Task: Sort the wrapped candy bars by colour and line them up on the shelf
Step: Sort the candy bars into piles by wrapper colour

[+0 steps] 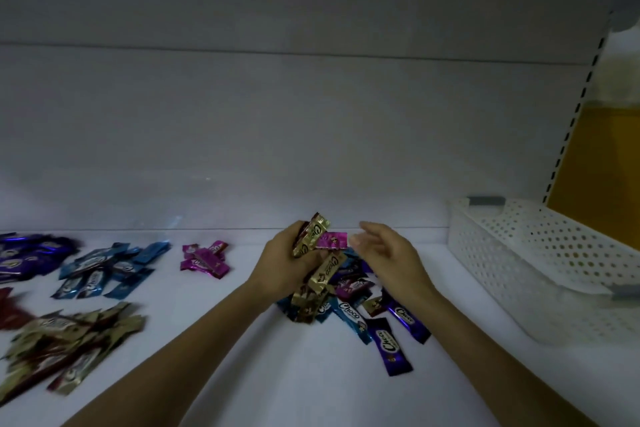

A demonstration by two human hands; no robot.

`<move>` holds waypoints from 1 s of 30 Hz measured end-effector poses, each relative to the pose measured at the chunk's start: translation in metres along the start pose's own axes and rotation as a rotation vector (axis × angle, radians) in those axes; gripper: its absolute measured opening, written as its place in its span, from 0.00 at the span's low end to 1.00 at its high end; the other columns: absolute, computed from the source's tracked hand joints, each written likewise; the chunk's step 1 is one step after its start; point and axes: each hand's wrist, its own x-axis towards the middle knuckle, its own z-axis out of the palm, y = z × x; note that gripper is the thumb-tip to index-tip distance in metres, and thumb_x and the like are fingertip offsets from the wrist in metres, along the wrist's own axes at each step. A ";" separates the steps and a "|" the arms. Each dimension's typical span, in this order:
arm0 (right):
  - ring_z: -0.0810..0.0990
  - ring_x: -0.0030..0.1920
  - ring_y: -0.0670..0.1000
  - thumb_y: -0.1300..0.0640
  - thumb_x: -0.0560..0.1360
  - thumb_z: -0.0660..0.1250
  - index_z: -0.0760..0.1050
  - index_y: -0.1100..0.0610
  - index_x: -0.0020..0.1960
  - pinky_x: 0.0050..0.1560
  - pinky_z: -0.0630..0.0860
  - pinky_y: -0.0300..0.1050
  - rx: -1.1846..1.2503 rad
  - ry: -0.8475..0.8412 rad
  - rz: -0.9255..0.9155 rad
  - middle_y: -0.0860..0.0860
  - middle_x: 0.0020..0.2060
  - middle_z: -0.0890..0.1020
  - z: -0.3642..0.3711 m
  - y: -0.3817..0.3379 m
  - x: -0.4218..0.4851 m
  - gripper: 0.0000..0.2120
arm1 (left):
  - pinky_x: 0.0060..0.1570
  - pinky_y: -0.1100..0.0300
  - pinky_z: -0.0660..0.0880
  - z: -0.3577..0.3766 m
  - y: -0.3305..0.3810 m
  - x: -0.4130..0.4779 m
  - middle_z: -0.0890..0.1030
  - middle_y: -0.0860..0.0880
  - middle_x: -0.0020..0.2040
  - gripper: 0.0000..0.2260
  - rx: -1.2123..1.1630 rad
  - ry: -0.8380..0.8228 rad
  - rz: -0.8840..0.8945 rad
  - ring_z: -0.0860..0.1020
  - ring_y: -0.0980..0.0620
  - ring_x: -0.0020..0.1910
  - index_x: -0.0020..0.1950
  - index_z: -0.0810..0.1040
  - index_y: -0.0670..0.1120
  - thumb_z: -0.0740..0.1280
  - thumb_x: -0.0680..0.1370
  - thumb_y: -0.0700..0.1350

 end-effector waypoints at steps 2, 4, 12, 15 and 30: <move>0.82 0.44 0.42 0.43 0.71 0.69 0.75 0.48 0.58 0.42 0.76 0.35 0.093 -0.125 0.069 0.47 0.46 0.83 0.016 -0.016 0.004 0.17 | 0.48 0.52 0.79 -0.007 0.001 -0.007 0.83 0.46 0.46 0.08 -0.078 0.009 -0.043 0.82 0.48 0.46 0.53 0.77 0.46 0.69 0.76 0.38; 0.82 0.33 0.43 0.56 0.74 0.70 0.78 0.53 0.48 0.33 0.77 0.36 0.203 -0.126 0.102 0.51 0.38 0.84 0.035 -0.030 0.010 0.04 | 0.46 0.53 0.80 -0.020 0.001 -0.014 0.84 0.46 0.46 0.07 -0.173 0.049 -0.107 0.83 0.47 0.46 0.51 0.77 0.48 0.69 0.76 0.38; 0.82 0.42 0.55 0.61 0.75 0.67 0.75 0.54 0.40 0.45 0.81 0.50 0.137 0.010 0.100 0.55 0.40 0.83 0.151 -0.088 0.037 0.06 | 0.35 0.57 0.79 -0.095 -0.002 -0.046 0.85 0.44 0.43 0.08 -0.735 0.228 -0.503 0.83 0.49 0.39 0.55 0.78 0.42 0.67 0.78 0.43; 0.82 0.40 0.53 0.62 0.74 0.68 0.76 0.54 0.38 0.42 0.80 0.46 0.166 -0.050 0.045 0.53 0.37 0.83 0.191 -0.112 0.038 0.08 | 0.28 0.61 0.77 -0.132 -0.007 -0.064 0.83 0.41 0.39 0.10 -0.808 0.289 -0.487 0.81 0.50 0.31 0.56 0.76 0.35 0.67 0.77 0.38; 0.70 0.19 0.47 0.66 0.74 0.67 0.77 0.64 0.36 0.18 0.62 0.35 0.283 -0.018 0.446 0.56 0.27 0.80 0.212 -0.091 0.063 0.07 | 0.21 0.64 0.70 -0.230 -0.027 -0.157 0.82 0.47 0.33 0.14 -0.633 0.511 -0.492 0.75 0.53 0.25 0.53 0.76 0.41 0.73 0.70 0.40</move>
